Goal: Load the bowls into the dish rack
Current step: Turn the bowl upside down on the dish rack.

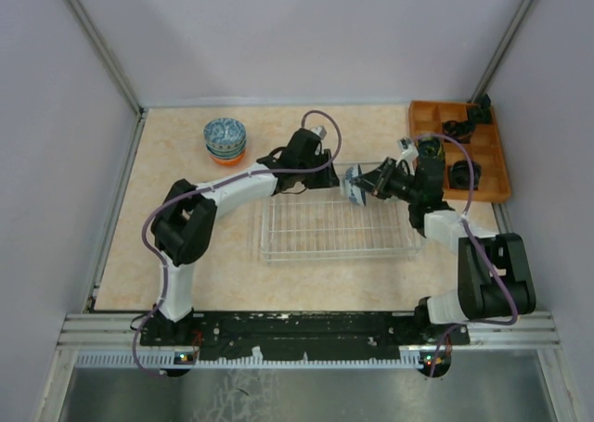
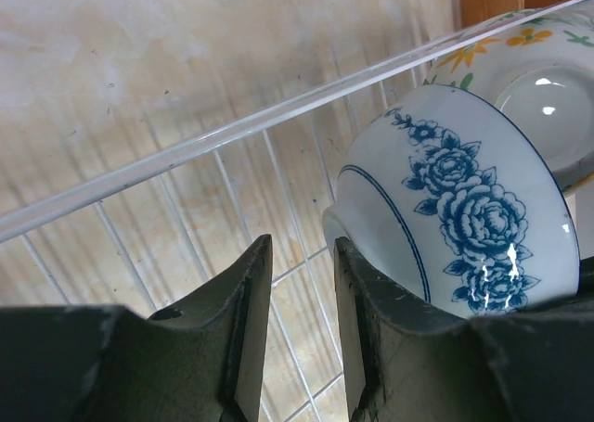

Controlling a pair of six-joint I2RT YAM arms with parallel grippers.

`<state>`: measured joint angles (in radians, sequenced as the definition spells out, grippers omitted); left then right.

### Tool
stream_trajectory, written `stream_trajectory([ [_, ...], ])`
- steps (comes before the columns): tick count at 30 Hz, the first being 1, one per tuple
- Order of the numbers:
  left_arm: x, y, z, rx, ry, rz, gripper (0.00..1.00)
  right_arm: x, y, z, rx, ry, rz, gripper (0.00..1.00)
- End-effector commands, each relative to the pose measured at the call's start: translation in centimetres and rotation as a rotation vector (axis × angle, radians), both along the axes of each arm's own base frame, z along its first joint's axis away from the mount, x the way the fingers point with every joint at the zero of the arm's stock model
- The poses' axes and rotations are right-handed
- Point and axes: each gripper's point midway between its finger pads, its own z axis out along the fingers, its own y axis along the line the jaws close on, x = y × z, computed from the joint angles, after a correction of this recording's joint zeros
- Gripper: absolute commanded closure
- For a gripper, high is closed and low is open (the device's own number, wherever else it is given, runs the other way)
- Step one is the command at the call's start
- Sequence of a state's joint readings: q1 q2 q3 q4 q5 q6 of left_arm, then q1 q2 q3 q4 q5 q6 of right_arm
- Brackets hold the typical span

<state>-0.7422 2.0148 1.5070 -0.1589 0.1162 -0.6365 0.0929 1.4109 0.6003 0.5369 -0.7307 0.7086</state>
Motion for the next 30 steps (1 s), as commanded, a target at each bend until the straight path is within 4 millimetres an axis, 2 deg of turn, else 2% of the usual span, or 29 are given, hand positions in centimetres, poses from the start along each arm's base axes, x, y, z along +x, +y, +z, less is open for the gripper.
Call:
stream_trajectory([
  [1, 0.4, -2.3, 2.2, -0.065, -0.04, -0.024, 0.61, -0.5, -1.3, -0.9, -0.002, 0.04, -0.05, 1.0],
  [6, 0.4, -3.2, 2.1, -0.068, -0.036, -0.034, 0.61, -0.7, -1.7, -1.4, -0.005, 0.052, -0.059, 0.94],
  [15, 0.5, -3.8, 2.2, -0.067, -0.038, -0.034, 0.61, -0.8, -2.1, -1.6, 0.002, 0.052, -0.057, 0.92],
  [20, 0.4, -3.5, 1.8, -0.049, -0.033, -0.026, 0.61, -0.9, -1.6, -0.5, 0.039, 0.026, -0.026, 1.0],
  [30, -0.3, -3.1, 1.4, -0.048, -0.026, -0.03, 0.61, -1.3, -1.0, 1.3, 0.119, 0.0, -0.003, 1.0],
])
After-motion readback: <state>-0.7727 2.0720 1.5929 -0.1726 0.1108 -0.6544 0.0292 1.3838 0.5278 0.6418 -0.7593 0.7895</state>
